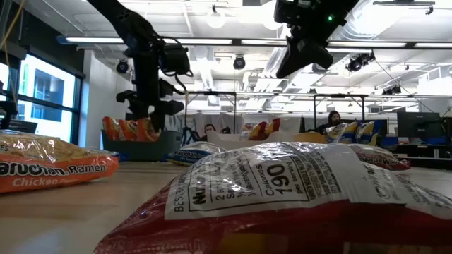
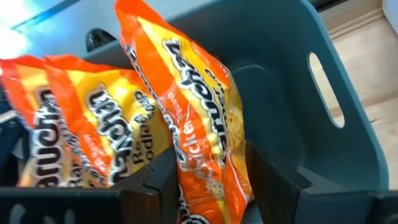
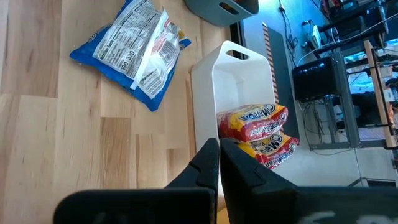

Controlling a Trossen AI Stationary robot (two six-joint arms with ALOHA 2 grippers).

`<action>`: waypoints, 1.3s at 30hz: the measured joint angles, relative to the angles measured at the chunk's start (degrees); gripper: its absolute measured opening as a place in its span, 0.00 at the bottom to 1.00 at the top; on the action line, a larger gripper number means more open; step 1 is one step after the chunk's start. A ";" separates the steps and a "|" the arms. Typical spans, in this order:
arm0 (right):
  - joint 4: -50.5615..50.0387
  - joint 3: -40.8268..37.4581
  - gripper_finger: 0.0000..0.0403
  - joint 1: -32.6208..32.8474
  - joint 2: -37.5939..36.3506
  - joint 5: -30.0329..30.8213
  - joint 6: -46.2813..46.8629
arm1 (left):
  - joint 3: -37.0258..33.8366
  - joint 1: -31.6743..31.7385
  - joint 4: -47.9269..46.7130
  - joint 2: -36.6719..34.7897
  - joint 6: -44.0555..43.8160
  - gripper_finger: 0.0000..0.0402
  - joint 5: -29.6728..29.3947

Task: Sort Maruchan noodles
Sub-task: Put the right orange noodle pack into the blue bin, then put the top right blue noodle pack into the yellow bin

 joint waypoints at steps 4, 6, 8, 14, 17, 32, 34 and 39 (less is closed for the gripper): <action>-0.53 0.00 0.00 -0.02 0.00 -0.02 0.80 | 0.00 0.00 -0.28 -2.12 2.70 0.41 -0.73; -0.94 0.00 0.00 -0.02 0.00 -0.03 1.08 | 0.00 -0.39 -0.48 -3.66 4.06 0.42 -1.40; -1.18 0.00 0.00 -0.02 0.00 -0.02 1.33 | 0.00 -0.84 -0.60 -5.24 5.05 0.42 -2.22; -0.89 -0.02 0.00 -0.62 0.00 -3.82 2.76 | -0.45 -3.92 -1.97 -11.13 7.38 0.42 -6.46; 6.76 -3.45 0.00 -1.62 -0.21 -8.87 2.85 | -2.64 -6.66 -0.07 -14.01 9.80 0.42 -9.32; 76.92 -35.95 0.00 -5.59 -0.49 -22.94 8.55 | -30.92 -19.96 29.01 -29.18 13.35 0.32 0.41; 79.87 -37.20 0.00 -6.63 -0.57 -23.60 7.45 | -33.09 -20.86 32.83 -29.94 14.61 0.31 6.36; 79.12 -36.21 0.00 -10.55 -0.61 -24.99 4.78 | -34.75 -21.91 36.13 -30.32 14.61 0.31 19.46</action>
